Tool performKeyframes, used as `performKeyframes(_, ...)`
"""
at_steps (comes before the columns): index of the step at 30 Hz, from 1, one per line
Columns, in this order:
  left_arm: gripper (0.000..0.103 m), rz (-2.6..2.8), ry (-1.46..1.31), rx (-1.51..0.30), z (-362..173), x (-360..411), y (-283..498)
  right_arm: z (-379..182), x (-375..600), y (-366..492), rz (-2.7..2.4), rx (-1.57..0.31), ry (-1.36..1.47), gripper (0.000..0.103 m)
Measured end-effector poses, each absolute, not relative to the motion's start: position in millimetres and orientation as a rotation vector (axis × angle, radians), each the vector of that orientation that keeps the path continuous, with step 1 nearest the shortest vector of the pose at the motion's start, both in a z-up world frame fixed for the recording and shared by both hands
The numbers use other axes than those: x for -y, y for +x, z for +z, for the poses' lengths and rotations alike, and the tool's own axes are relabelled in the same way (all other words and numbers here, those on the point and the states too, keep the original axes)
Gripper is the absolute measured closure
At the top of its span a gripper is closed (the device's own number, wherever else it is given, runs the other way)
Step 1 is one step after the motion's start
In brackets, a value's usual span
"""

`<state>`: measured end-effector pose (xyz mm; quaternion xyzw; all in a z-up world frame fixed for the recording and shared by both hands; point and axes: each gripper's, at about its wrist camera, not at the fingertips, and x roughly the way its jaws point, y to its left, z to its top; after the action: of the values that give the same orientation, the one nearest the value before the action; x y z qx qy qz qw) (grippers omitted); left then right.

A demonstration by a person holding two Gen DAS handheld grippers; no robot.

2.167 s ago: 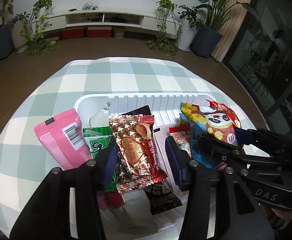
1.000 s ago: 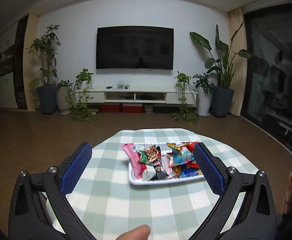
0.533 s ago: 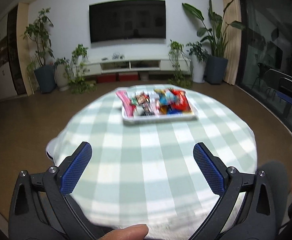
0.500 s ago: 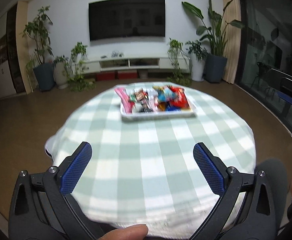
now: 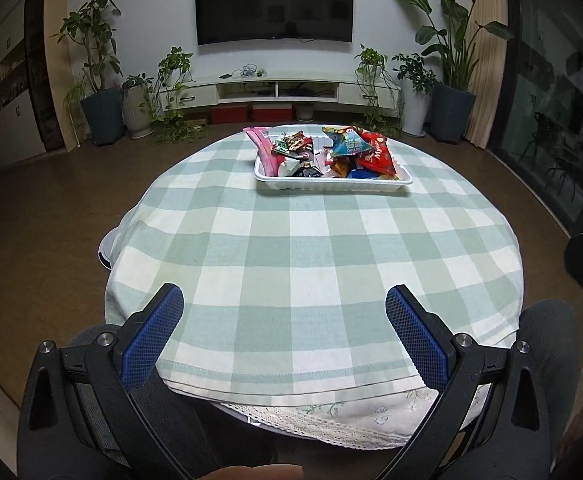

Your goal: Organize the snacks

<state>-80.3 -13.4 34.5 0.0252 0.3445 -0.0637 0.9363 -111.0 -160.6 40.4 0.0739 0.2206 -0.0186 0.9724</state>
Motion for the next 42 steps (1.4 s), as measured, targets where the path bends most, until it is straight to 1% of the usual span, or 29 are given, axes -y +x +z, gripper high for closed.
performKeyframes(18, 0.000, -0.114, 0.078, -0.697, 31.6, 15.7, -79.4, 26.8, 152.5, -101.6, -0.032, -0.508, 0.122, 0.000)
performKeyframes(42, 0.000, -0.106, 0.079, -0.701, 30.2, 9.9, -75.4, 27.6, 150.5, -100.6, -0.032, -0.514, 0.117, 0.000)
